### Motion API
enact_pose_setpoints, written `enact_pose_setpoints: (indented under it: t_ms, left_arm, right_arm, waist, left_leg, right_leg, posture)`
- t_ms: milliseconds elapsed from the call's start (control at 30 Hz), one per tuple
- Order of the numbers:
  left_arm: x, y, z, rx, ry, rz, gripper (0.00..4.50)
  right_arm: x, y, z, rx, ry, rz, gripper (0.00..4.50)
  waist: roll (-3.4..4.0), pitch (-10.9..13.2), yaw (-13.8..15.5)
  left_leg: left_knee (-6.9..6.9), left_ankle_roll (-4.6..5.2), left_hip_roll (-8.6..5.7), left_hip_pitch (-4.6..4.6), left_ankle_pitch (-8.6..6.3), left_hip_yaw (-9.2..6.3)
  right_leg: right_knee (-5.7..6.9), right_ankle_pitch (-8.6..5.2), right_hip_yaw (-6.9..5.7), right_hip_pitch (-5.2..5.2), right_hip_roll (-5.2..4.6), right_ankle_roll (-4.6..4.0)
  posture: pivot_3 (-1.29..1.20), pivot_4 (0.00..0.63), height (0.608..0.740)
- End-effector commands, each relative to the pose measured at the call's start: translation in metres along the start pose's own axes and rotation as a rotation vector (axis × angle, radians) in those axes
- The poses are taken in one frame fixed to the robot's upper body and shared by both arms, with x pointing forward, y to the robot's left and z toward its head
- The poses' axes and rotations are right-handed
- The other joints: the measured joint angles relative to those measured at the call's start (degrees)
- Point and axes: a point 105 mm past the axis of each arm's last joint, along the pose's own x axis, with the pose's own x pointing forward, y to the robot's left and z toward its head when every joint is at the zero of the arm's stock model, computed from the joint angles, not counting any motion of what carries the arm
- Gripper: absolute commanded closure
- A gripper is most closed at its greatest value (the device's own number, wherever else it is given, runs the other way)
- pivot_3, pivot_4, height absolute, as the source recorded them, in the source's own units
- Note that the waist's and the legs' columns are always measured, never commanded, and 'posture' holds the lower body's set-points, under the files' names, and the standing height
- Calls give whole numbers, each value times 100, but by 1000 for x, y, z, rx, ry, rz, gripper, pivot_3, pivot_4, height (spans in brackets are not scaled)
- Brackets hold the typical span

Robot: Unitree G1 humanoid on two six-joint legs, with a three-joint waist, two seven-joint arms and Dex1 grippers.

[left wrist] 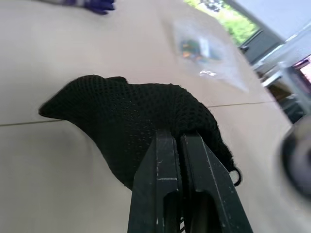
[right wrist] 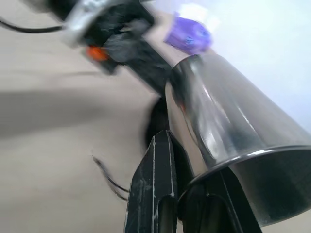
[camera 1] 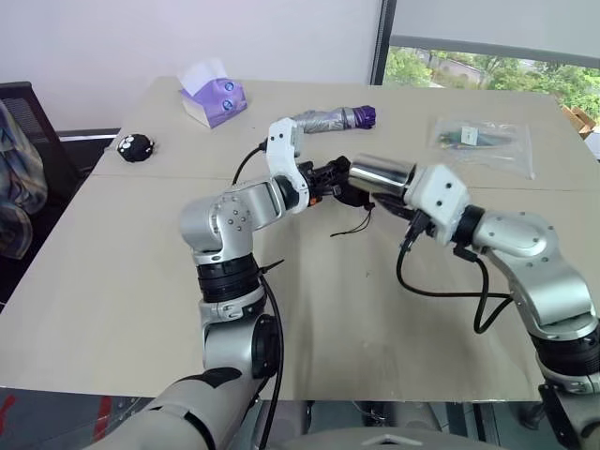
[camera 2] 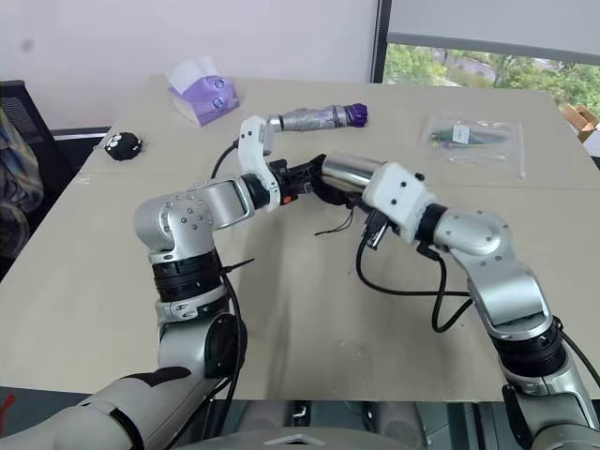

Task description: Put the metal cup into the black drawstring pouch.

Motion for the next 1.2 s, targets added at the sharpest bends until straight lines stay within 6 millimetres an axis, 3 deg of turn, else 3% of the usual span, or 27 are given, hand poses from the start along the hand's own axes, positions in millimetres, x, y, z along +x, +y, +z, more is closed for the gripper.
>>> enact_pose_setpoints:
  t_ms: [33,333,633,867,1200]
  left_arm:
    - [-1,-12,9,16,-19,-57,4500]
    - [-5,-29,4,44,27,-149,4500]
    - [-8,-35,-9,93,99,-183,4500]
    - [-10,-41,-12,109,124,-218,4500]
    - [-11,-45,-12,87,119,-246,4500]
  right_arm:
    - [0,8,12,-68,-19,34,4462]
    - [12,3,-7,-53,74,-49,4462]
    - [24,-4,-7,22,73,-118,4462]
    - [36,-2,-20,2,148,-140,4462]
    - [59,-1,-8,-146,97,-107,4462]
  waist:
    - [0,0,0]
    - [-1,0,-8]
    - [0,1,-13]
    - [0,1,-11]
    - [1,2,-102]
  left_leg:
    - [0,0,-1,0,0,1]
    - [0,0,0,3,0,-2]
    - [-1,-1,0,2,1,0]
    - [0,-1,0,2,1,1]
    - [-3,-1,1,3,1,-1]
  right_leg:
    - [0,0,1,0,0,0]
    - [3,0,0,0,1,0]
    - [3,0,1,-1,0,0]
    - [3,0,2,-1,0,0]
    - [3,0,2,-3,1,0]
  posture:
    - [0,150,740]
    - [0,150,740]
    - [0,150,740]
    - [0,150,740]
    - [0,150,740]
